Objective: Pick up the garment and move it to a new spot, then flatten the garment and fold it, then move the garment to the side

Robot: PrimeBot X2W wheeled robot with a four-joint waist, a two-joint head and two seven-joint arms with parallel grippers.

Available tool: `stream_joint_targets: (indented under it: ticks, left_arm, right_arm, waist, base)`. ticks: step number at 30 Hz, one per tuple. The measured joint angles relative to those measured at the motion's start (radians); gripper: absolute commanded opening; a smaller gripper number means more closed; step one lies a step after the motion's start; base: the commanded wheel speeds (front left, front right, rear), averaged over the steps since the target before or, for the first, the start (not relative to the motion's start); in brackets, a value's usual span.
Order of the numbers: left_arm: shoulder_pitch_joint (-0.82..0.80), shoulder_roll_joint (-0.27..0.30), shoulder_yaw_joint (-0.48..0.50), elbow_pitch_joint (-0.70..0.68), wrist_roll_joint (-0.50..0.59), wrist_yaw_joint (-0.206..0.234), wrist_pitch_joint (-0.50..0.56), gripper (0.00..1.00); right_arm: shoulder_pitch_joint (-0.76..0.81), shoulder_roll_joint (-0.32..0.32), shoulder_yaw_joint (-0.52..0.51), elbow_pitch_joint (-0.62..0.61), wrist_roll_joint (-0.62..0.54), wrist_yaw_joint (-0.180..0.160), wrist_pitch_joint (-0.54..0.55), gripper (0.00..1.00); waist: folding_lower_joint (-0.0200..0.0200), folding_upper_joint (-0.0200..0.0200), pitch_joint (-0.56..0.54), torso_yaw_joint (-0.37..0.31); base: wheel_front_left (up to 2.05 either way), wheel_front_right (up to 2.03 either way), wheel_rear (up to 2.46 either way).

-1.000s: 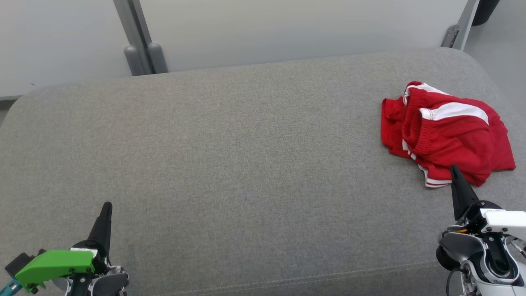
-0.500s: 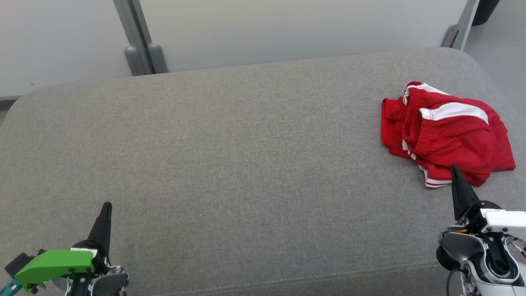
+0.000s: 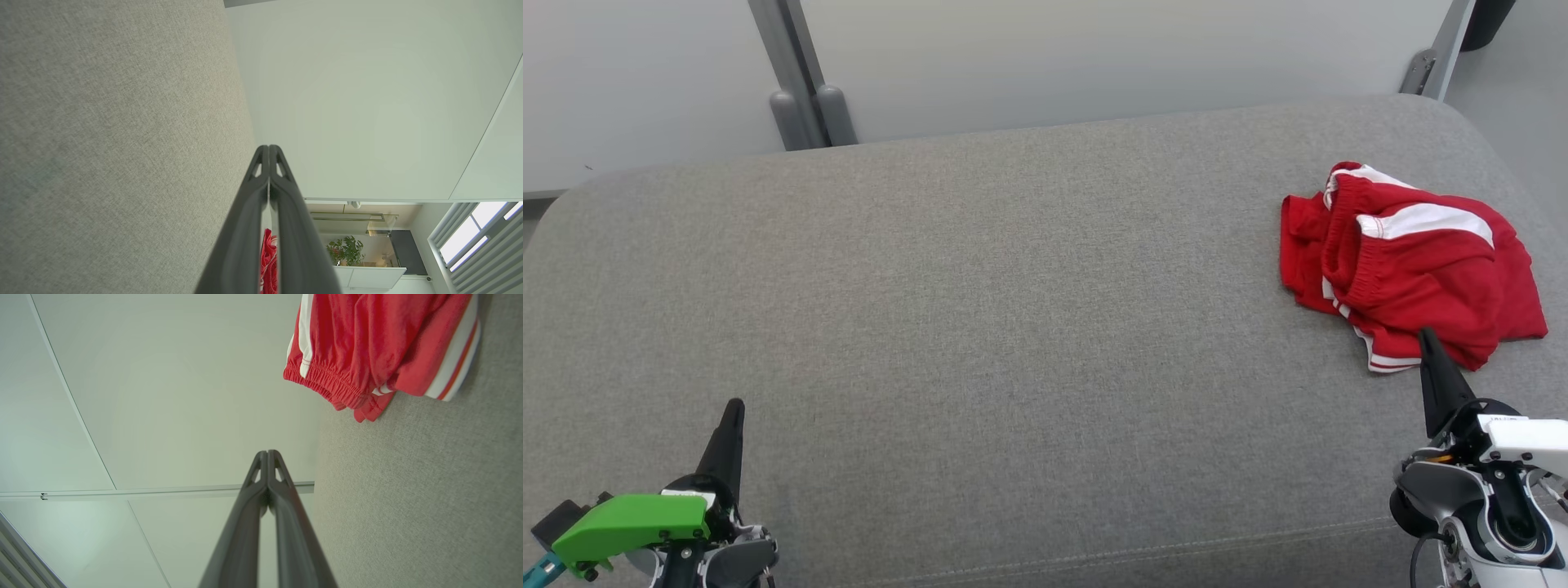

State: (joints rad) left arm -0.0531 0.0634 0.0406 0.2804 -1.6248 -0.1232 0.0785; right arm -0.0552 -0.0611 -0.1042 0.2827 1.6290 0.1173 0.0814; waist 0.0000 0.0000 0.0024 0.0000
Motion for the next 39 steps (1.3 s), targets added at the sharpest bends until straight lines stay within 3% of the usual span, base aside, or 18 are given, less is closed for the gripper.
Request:
stream_joint_targets:
  ticks: [39]
  left_arm:
    - [-0.003,-0.005,0.003,0.001,0.000,0.000,0.001,0.00]
  right_arm:
    - [0.000,0.001,-0.003,-0.001,0.000,0.000,0.007,0.00]
  waist:
    - [0.0000,0.0000,0.000,0.000]
  base:
    - [0.00,0.00,0.00]
